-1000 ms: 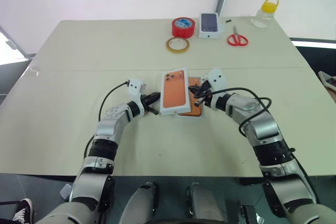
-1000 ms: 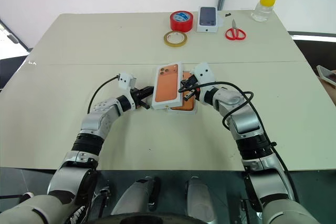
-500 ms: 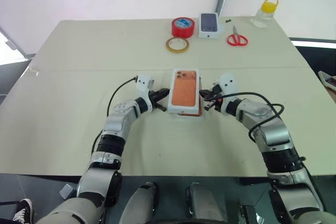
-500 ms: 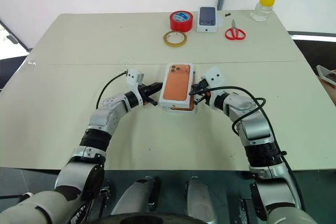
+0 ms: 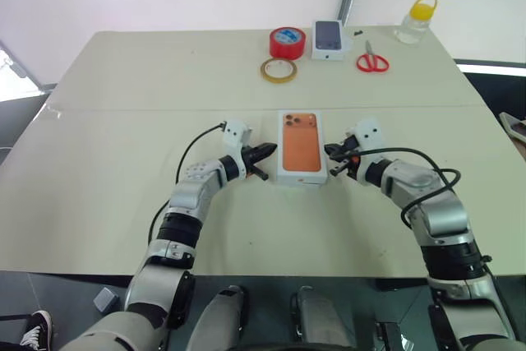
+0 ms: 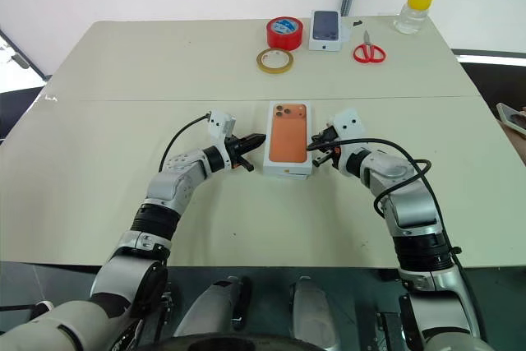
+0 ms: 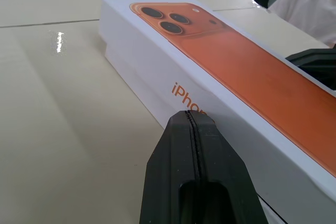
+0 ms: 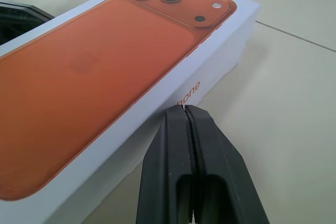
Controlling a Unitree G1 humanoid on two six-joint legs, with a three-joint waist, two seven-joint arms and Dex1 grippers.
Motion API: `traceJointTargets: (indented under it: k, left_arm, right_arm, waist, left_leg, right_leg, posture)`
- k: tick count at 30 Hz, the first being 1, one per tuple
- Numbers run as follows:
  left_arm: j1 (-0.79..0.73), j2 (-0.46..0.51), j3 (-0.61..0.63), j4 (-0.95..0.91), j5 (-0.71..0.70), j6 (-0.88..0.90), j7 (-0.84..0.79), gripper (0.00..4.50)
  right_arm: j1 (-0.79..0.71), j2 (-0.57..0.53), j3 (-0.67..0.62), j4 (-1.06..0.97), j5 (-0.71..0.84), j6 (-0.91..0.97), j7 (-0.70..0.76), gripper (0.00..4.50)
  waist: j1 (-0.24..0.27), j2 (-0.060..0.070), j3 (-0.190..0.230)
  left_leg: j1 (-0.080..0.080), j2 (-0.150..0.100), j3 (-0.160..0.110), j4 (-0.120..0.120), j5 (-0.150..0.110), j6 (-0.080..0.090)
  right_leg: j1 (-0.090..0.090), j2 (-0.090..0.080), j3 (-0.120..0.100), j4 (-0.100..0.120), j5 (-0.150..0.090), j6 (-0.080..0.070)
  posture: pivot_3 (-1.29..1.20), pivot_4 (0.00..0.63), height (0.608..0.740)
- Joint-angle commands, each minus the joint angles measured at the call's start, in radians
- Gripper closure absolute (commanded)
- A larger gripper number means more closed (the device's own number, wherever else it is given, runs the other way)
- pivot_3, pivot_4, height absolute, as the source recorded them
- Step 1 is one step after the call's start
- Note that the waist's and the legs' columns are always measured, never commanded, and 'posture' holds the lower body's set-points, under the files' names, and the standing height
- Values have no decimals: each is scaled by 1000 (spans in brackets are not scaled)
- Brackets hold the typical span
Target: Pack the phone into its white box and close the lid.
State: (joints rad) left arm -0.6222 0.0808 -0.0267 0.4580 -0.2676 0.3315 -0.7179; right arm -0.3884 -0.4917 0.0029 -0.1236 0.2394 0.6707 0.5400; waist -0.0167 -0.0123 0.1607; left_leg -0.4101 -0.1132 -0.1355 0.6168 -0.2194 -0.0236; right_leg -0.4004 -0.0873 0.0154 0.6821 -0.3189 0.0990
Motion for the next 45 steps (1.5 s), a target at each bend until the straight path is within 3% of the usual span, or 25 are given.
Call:
traceJointTargets:
  k: [1,45]
  left_arm:
    - [-2,-14,-43,-62,-1,3,-27,4500]
    - [12,13,7,-44,13,9,39,4500]
  right_arm:
    - [-2,10,-2,-70,18,-2,2,4454]
    - [-5,12,32,-34,-32,-19,7,4454]
  waist:
    - [0,0,0]
    - [0,0,0]
  left_leg:
    - [0,0,0,0,0,0]
    - [0,0,0,0,1,-1]
  right_leg:
    - [0,0,0,0,0,0]
    - [0,0,0,0,0,0]
  posture:
    - [0,150,740]
    - [0,150,740]
